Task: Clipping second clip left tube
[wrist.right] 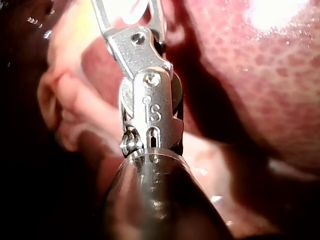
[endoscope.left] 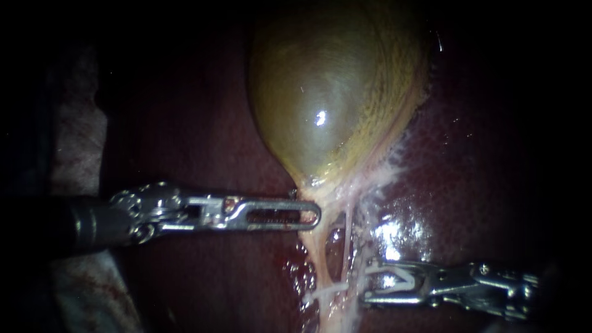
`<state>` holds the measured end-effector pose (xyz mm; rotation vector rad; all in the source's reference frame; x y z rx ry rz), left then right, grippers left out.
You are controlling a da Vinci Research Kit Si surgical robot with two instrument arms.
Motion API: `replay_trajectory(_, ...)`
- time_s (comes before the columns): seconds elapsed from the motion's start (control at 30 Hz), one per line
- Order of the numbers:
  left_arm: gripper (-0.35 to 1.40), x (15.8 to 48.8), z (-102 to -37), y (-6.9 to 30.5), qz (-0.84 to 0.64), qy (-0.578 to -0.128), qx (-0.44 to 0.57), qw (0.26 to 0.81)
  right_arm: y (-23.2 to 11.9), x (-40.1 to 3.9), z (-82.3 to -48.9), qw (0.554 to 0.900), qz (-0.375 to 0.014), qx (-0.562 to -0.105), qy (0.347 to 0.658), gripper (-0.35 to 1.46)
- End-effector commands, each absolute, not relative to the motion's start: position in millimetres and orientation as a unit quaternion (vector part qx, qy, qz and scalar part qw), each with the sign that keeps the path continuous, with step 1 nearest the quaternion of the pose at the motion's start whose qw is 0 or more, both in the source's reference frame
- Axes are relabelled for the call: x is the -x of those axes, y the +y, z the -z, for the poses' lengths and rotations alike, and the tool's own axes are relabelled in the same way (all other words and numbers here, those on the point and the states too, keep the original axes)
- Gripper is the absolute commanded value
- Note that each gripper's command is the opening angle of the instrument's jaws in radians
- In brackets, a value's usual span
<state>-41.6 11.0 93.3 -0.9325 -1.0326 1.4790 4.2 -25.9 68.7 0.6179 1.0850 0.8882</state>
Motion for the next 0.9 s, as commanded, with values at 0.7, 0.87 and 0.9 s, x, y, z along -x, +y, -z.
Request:
replay_trajectory(0.7,-0.35,41.7,-93.3,10.9,-0.619,-0.433,0.390,0.527,-26.1,-8.2,-71.9,0.716,-0.395,-0.275,0.505,0.44)
replay_trajectory(0.87,-0.35,41.8,-93.3,10.9,-0.619,-0.434,0.390,0.526,-26.2,-8.4,-72.5,0.716,-0.395,-0.273,0.506,0.44)
replay_trajectory(0.9,-0.35,41.8,-93.3,10.9,-0.619,-0.434,0.390,0.526,-26.2,-8.5,-72.6,0.716,-0.395,-0.273,0.506,0.44)
